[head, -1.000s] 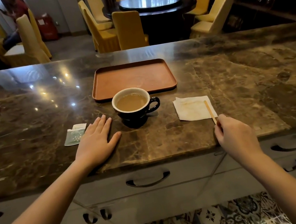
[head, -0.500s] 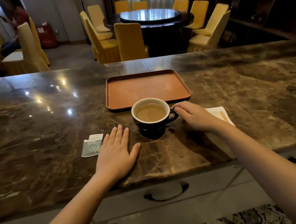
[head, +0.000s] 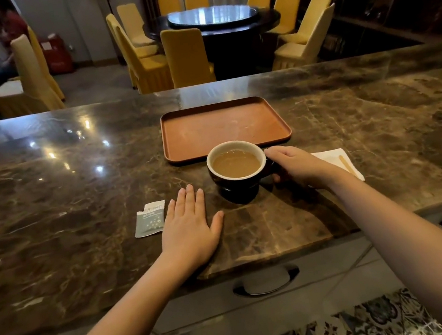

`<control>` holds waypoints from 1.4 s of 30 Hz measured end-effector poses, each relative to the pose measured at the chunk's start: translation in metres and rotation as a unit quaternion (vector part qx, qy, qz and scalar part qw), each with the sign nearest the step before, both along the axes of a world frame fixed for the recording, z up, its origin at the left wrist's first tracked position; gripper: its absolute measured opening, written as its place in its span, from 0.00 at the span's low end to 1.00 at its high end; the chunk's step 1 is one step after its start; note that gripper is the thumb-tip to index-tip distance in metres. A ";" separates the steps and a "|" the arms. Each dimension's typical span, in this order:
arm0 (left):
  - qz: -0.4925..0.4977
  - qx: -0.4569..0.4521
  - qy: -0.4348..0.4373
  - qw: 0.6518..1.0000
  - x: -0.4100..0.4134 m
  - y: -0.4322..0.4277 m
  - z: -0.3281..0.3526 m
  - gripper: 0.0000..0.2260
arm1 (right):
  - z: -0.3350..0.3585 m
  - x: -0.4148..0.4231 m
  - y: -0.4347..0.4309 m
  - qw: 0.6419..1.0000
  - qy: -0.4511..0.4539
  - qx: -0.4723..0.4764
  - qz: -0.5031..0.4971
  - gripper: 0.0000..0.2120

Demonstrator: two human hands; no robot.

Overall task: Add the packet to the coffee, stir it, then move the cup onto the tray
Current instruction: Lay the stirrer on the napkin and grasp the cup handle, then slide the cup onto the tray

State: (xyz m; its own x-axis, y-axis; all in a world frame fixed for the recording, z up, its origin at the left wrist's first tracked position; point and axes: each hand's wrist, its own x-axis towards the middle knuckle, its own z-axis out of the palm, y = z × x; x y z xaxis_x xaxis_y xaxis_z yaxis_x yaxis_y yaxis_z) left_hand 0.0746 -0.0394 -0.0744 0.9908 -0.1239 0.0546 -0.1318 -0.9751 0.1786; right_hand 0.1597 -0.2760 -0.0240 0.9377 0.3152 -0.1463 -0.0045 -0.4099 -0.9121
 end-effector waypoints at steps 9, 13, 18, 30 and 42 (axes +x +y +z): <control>0.040 -0.038 0.030 0.998 0.001 -0.010 0.007 0.29 | -0.009 0.008 -0.009 0.998 -0.028 0.027 0.051 0.15; 0.052 -0.055 0.010 0.997 0.012 -0.016 0.010 0.31 | -0.002 0.018 -0.014 0.996 -0.037 0.035 0.071 0.15; 0.024 -0.075 -0.003 0.997 0.038 -0.021 0.019 0.30 | 0.013 0.041 -0.021 0.994 -0.043 0.074 0.065 0.15; -0.121 -0.011 0.021 0.992 0.064 -0.014 0.013 0.29 | 0.026 0.120 -0.015 0.993 -0.068 0.071 0.060 0.20; -0.098 -0.009 -0.007 0.995 0.061 -0.015 0.006 0.29 | 0.010 0.157 0.006 0.994 -0.025 0.079 0.072 0.16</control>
State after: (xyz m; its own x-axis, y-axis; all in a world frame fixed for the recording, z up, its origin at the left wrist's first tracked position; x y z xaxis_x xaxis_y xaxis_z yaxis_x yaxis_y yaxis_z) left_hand 0.1352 -0.0540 -0.0679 0.9471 -0.3127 0.0722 -0.3208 -0.9274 0.1925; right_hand 0.3171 -0.2697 -0.0142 0.8862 0.4618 -0.0378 0.0914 -0.2543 -0.9628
